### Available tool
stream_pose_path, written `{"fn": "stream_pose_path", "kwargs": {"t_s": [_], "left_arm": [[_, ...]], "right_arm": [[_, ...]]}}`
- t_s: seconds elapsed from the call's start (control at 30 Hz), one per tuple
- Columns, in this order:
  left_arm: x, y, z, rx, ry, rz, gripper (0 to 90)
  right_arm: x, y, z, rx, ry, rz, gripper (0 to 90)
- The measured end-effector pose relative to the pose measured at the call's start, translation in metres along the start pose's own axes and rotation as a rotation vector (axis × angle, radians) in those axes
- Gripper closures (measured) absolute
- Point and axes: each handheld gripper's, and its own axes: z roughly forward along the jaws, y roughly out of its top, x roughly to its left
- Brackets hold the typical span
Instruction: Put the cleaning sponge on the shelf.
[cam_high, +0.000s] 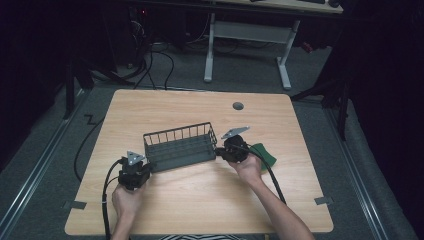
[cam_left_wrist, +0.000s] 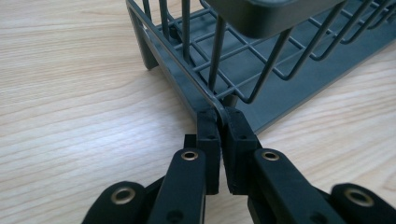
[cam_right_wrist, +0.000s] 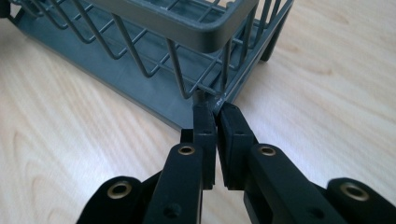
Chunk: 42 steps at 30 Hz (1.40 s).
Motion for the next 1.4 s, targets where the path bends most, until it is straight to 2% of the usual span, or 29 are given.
{"fn": "stream_pose_path", "kwargs": {"t_s": [0.13,0.63,0.97,1.07,1.17,1.2,1.27,1.3,1.4], "left_arm": [[-0.005,-0.003,-0.002,-0.008,-0.017,0.003,86.7],[-0.036,-0.011,-0.004,0.003,-0.057,0.072,86.6],[-0.042,-0.014,-0.006,0.001,-0.078,0.087,85.9],[-0.040,-0.015,-0.005,0.001,-0.092,0.071,85.0],[-0.037,-0.017,-0.005,-0.004,-0.095,0.059,73.4],[-0.037,-0.019,-0.005,-0.003,-0.098,0.046,70.8],[-0.034,-0.021,-0.005,-0.008,-0.101,0.041,60.0],[-0.033,-0.023,-0.006,0.000,-0.107,0.029,60.0],[-0.029,-0.026,-0.008,-0.006,-0.108,0.025,51.4]], "right_arm": [[0.002,-0.010,-0.012,-0.004,-0.001,-0.002,86.8],[0.010,-0.049,-0.039,-0.012,-0.021,0.018,86.7],[0.013,-0.064,-0.049,-0.031,-0.019,0.030,86.3],[0.014,-0.065,-0.050,-0.032,-0.018,0.028,85.9],[0.014,-0.067,-0.051,-0.035,-0.014,0.039,73.8],[0.013,-0.068,-0.051,-0.033,-0.026,0.032,70.5],[0.012,-0.072,-0.055,-0.039,-0.050,0.036,61.1],[0.012,-0.072,-0.055,-0.039,-0.050,0.036,61.1],[0.008,-0.077,-0.061,-0.048,-0.072,0.057,54.0]]}}
